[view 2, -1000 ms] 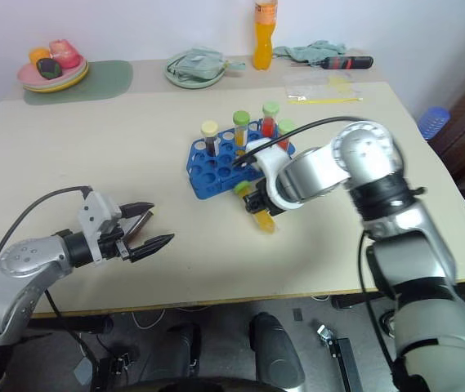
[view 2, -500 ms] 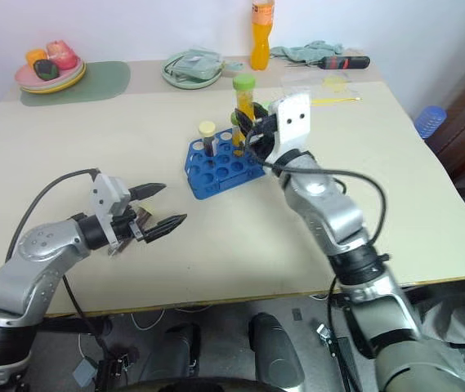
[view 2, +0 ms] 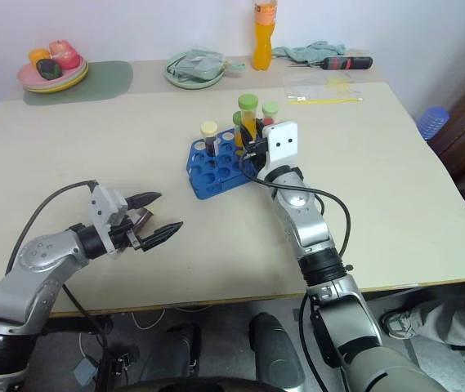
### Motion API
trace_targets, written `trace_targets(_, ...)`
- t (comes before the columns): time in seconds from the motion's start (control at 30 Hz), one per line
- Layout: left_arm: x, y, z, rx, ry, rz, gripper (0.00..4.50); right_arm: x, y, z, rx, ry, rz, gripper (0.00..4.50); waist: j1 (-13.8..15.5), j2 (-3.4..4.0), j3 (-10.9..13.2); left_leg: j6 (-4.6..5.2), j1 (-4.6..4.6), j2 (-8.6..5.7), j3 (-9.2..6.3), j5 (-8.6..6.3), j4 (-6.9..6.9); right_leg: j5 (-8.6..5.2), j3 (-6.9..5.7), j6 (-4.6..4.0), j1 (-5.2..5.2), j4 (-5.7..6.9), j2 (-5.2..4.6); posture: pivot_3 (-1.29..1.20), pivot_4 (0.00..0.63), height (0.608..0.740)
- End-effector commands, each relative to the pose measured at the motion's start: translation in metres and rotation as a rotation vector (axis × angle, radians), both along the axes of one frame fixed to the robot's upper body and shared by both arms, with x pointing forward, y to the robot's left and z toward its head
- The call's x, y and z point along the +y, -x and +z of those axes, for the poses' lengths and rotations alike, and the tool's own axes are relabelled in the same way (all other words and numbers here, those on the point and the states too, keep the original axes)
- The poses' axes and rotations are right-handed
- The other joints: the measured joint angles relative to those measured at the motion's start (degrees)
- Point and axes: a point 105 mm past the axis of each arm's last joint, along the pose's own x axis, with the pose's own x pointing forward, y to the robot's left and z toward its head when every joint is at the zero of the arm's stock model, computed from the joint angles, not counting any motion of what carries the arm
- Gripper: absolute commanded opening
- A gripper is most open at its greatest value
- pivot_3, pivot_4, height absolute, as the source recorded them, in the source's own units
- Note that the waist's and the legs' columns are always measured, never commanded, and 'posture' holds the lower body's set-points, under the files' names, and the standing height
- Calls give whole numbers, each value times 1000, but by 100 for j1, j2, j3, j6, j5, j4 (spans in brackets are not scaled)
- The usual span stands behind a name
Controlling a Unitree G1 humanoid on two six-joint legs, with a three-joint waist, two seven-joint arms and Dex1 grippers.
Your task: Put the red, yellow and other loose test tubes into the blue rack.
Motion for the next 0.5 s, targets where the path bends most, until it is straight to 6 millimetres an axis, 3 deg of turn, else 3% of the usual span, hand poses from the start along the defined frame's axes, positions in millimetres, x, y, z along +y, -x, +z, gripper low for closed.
trace_targets(0.03,3,1,9,-52,-6,2,4500,-4,3,4,-29,-3,-3,766,-3,0,0,0,1,0,0,0,0,0,0,0,0,1,0,0,150,740)
trace_targets(0.5,3,-1,9,-58,-6,-8,4500,4,-7,-14,23,-6,-11,766,-24,0,-1,0,24,0,3,0,1,0,3,-1,17,9,1,0,150,740)
